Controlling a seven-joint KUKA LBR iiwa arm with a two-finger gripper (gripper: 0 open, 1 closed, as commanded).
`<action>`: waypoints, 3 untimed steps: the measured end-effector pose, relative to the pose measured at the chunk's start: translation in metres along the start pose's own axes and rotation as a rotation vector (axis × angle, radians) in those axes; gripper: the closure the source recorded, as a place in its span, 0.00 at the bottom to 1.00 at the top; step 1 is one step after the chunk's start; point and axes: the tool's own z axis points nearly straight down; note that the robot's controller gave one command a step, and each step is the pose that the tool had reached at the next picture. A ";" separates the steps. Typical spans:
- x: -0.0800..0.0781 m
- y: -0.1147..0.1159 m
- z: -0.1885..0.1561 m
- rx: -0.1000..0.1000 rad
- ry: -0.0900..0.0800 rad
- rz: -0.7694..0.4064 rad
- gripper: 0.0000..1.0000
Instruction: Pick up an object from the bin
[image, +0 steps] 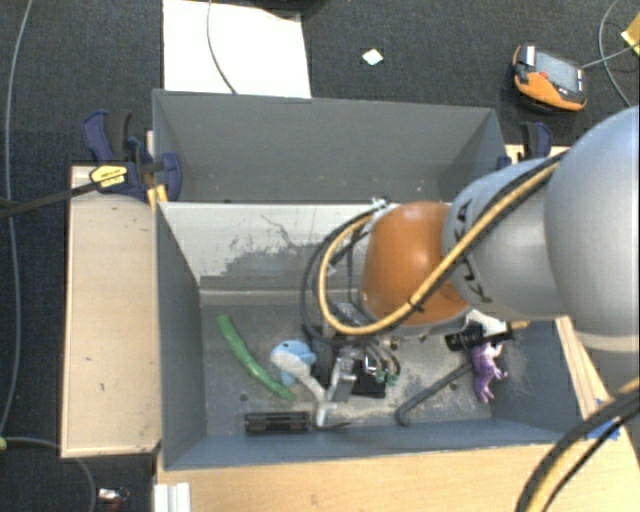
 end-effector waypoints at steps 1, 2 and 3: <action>0.006 -0.004 0.021 -0.004 -0.009 -0.201 0.00; 0.002 -0.003 0.015 0.001 -0.001 -0.005 0.00; 0.005 -0.004 0.020 -0.004 -0.010 -0.194 0.00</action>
Offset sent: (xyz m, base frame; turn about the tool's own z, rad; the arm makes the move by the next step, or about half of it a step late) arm -0.0035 -0.0024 -0.0150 -0.0044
